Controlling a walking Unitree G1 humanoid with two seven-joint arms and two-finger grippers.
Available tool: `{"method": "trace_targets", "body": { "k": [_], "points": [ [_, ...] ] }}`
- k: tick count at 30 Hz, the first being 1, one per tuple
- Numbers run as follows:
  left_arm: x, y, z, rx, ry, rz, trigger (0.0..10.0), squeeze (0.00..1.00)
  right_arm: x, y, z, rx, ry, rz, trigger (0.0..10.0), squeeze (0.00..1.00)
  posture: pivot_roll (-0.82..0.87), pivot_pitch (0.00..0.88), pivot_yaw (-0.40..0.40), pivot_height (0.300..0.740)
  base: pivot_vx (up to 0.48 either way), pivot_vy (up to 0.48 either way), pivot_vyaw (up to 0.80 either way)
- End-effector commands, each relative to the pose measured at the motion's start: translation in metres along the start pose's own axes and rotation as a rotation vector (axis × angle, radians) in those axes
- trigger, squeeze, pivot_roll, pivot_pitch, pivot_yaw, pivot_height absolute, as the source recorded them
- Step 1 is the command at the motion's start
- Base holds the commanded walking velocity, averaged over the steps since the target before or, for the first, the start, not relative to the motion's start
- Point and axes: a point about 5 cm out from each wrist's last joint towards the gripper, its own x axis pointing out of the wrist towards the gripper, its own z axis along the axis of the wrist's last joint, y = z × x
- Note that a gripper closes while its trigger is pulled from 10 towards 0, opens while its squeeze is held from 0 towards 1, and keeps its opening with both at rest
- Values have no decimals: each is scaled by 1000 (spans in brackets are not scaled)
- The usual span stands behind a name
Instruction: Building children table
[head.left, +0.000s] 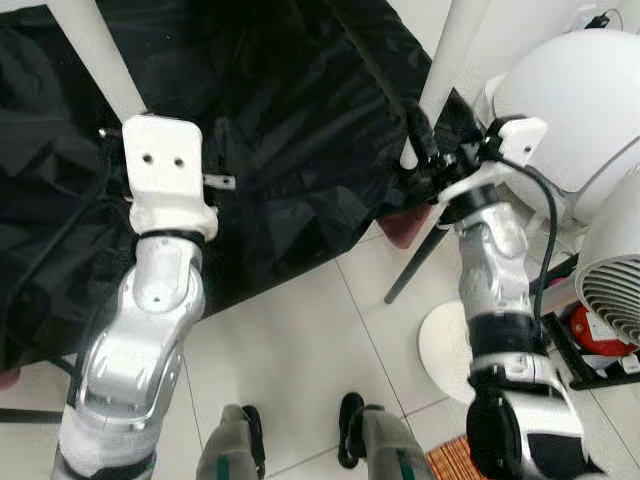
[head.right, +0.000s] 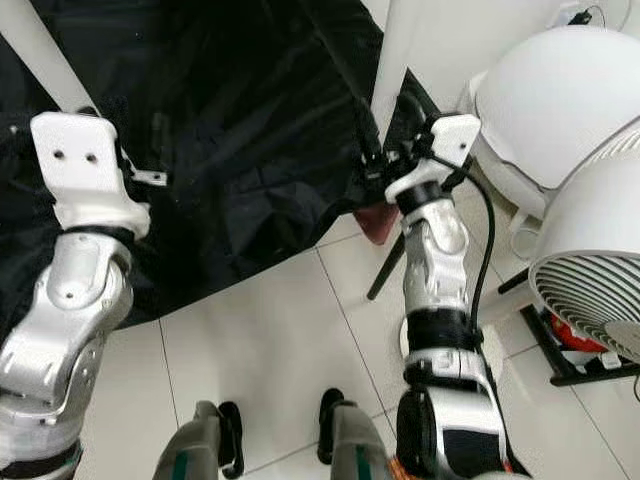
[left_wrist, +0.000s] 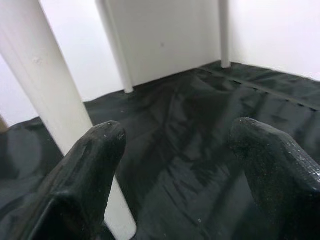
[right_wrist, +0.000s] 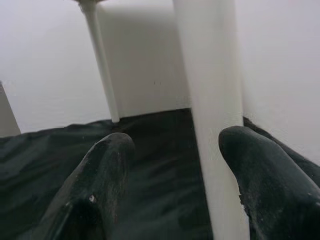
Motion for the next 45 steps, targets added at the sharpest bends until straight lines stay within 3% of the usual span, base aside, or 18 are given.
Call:
{"method": "trace_targets", "body": {
  "k": [1, 9, 12, 14, 16, 25, 26, 28, 30, 31, 32, 36, 37, 39, 40, 42, 44, 45],
  "points": [
    [-7, -4, -2, -4, -12, -46, 10000, 0, -7, 5, 0, -9, 21, 6, 10000, 0, -63, 211, -2, 740, 0, 0, 0],
    [-27, -26, -17, -95, 6, -246, 10000, 0, -29, 27, -11, 10, 83, 103, 10000, 0, -63, 208, -7, 740, 0, 0, 0],
    [-42, -36, -32, -99, 39, -386, 10000, 0, -46, 44, -26, 50, 167, 254, 10000, 0, -57, 205, -7, 740, 0, 0, 0],
    [-42, -36, -32, -99, 39, -386, 10000, 0, -46, 44, -26, 50, 167, 254, 10000, 0, -57, 205, -7, 740, 0, 0, 0],
    [-61, -40, -50, -153, 95, -558, 10000, 0, -67, 57, -39, 86, 248, 396, 10000, 0, -57, 189, -3, 740, 0, 0, 0],
    [-71, -37, -75, -146, 170, -642, 10000, 0, -94, 63, -50, 83, 362, 546, 10000, 0, -77, 156, 3, 740, 0, 0, 0],
    [-75, -39, -90, -123, 200, -681, 10000, 0, -116, 65, -60, 101, 465, 650, 10000, 0, -90, 137, 10, 740, 0, 0, 0],
    [-75, -39, -90, -123, 200, -681, 10000, 0, -116, 65, -60, 101, 465, 650, 10000, 0, -90, 137, 10, 740, 0, 0, 0],
    [-86, -42, -120, -106, 267, -762, 10000, 0, -159, 64, -85, 163, 688, 775, 10000, 0, -121, 109, 32, 740, 0, 0, 0],
    [-86, -42, -120, -106, 267, -762, 10000, 0, -159, 64, -85, 163, 688, 775, 10000, 0, -121, 109, 32, 740, 0, 0, 0],
    [-91, -44, -132, -99, 301, -786, 10000, 0, -175, 63, -95, 189, 778, 795, 10000, 0, -121, 109, 32, 740, 0, 0, 0],
    [-96, -46, -145, -85, 335, -812, 10000, 0, -187, 60, -108, 190, 857, 770, 10000, 0, -130, 99, 36, 740, 0, 0, 0],
    [-102, -49, -160, -26, 359, -831, 10000, 0, -201, 57, -125, 196, 959, 701, 10000, 0, -139, 89, 38, 740, 0, 0, 0],
    [-102, -49, -160, -26, 359, -831, 10000, 0, -201, 57, -125, 196, 959, 701, 10000, 0, -139, 89, 38, 740, 0, 0, 0],
    [-110, -54, -182, -43, 451, -832, 10000, 0, -217, 53, -141, 198, 1064, 576, 10000, 0, -143, 81, 46, 740, 0, 0, 0],
    [-119, -57, -197, -54, 522, -834, 10000, 0, -230, 52, -151, 191, 1143, 487, 10000, 0, -144, 78, 49, 740, 0, 0, 0],
    [-119, -57, -197, -54, 522, -834, 10000, 0, -230, 52, -151, 191, 1143, 487, 10000, 0, -144, 78, 49, 740, 0, 0, 0],
    [-130, -59, -216, -39, 629, -808, 10000, 0, -243, 49, -159, 173, 1218, 348, 10000, 0, -151, 75, 53, 740, 0, 0, 0]
  ]
}}
